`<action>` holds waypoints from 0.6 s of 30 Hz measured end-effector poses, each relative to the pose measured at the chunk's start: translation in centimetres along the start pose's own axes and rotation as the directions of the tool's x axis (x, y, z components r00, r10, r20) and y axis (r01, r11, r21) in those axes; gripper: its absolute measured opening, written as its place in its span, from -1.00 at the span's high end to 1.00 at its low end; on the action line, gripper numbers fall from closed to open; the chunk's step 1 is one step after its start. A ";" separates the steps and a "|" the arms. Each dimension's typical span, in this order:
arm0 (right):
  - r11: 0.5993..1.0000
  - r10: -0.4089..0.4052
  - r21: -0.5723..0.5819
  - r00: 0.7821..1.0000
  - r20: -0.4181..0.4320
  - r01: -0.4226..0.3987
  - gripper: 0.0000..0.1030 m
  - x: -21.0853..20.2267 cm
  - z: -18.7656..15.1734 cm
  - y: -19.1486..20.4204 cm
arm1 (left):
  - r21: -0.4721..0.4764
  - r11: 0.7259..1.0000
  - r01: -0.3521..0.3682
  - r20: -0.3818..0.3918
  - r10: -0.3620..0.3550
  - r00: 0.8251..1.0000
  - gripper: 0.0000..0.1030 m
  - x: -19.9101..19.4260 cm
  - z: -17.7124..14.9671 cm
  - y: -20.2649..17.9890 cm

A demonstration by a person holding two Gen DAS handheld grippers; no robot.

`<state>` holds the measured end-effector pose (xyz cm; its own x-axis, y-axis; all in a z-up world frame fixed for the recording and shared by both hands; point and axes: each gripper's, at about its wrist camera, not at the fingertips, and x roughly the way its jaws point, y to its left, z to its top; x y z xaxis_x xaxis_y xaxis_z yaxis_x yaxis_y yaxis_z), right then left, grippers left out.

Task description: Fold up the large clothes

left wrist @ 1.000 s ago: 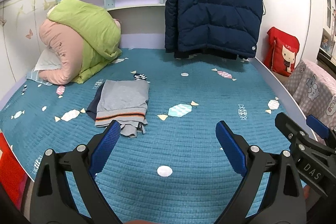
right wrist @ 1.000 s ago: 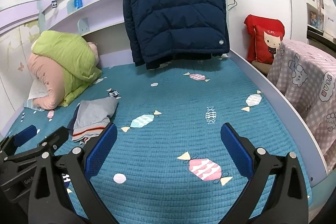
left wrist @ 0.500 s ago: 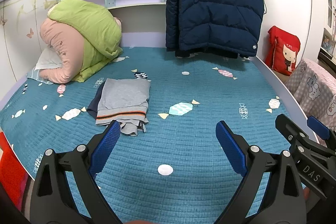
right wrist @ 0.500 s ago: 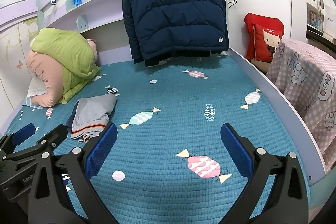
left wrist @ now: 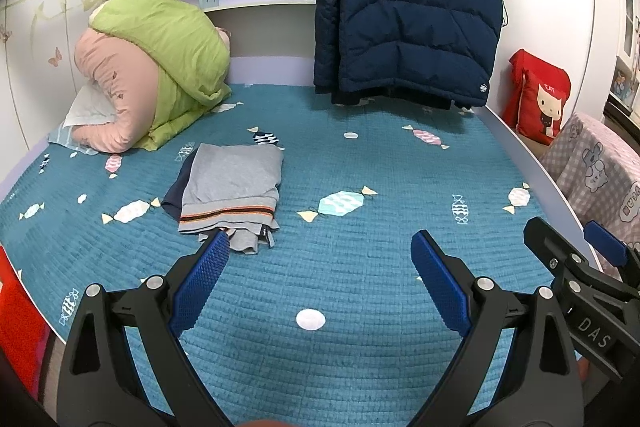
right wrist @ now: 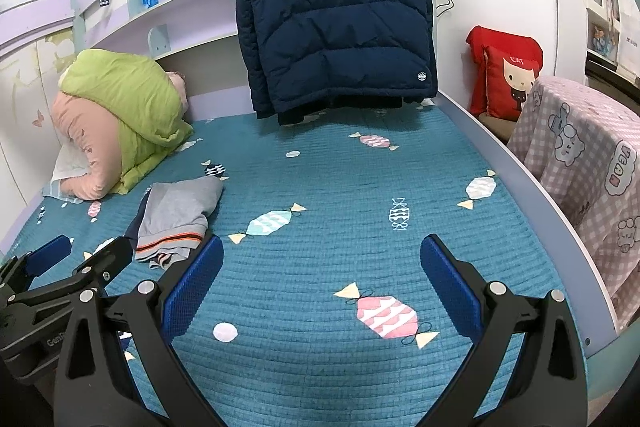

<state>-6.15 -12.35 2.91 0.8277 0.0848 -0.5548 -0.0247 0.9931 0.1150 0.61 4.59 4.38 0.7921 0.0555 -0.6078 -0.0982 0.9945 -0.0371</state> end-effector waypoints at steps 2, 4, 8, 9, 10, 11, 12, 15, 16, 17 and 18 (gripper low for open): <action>1.000 -0.003 -0.002 1.000 0.000 0.003 -0.85 0.0 0.0 0.1 | 0.001 1.000 -0.002 0.000 0.002 1.000 -0.80 0.0 0.0 0.1; 1.000 -0.003 -0.003 1.000 -0.001 0.003 -0.85 0.0 0.0 0.0 | 0.001 1.000 -0.002 -0.002 0.002 1.000 -0.80 0.0 0.0 0.1; 1.000 -0.003 -0.003 1.000 -0.005 0.003 -0.85 0.0 -0.1 0.0 | -0.003 1.000 -0.001 -0.009 0.001 1.000 -0.80 -0.1 -0.1 0.2; 1.000 -0.002 -0.003 1.000 -0.007 0.002 -0.85 0.1 0.0 0.0 | -0.004 1.000 -0.002 -0.011 0.002 1.000 -0.80 0.0 -0.2 0.2; 1.000 -0.001 -0.004 1.000 -0.008 0.001 -0.85 0.1 0.0 -0.1 | -0.005 1.000 -0.001 -0.013 0.001 1.000 -0.80 0.0 -0.2 0.2; 1.000 0.000 -0.004 1.000 -0.008 0.000 -0.85 0.1 0.0 -0.1 | -0.006 1.000 0.000 -0.013 0.000 1.000 -0.80 0.0 -0.2 0.2; 1.000 0.000 -0.004 1.000 -0.008 0.000 -0.85 0.1 0.0 0.0 | -0.007 1.000 0.000 -0.015 0.000 1.000 -0.80 0.0 -0.2 0.2; 1.000 0.008 -0.006 1.000 -0.013 -0.008 -0.85 0.3 0.1 -0.1 | -0.014 1.000 0.009 -0.037 -0.010 0.999 -0.80 0.4 -0.2 0.3; 1.000 0.010 -0.005 1.000 -0.014 -0.010 -0.85 0.3 0.1 -0.1 | -0.019 1.000 0.013 -0.048 -0.014 0.999 -0.80 0.5 -0.2 0.3; 1.000 0.013 -0.005 1.000 -0.017 -0.013 -0.85 0.4 0.2 -0.2 | -0.021 1.000 0.014 -0.052 -0.015 0.999 -0.80 0.6 -0.2 0.3; 1.000 0.015 -0.004 1.000 -0.020 -0.015 -0.85 0.5 0.2 -0.3 | -0.021 1.000 0.013 -0.053 -0.014 0.998 -0.80 0.6 -0.2 0.2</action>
<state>-5.59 -12.60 2.71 0.8157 0.1010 -0.5696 -0.0390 0.9920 0.1201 0.93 4.84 3.79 0.7603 0.0368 -0.6485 -0.1007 0.9930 -0.0617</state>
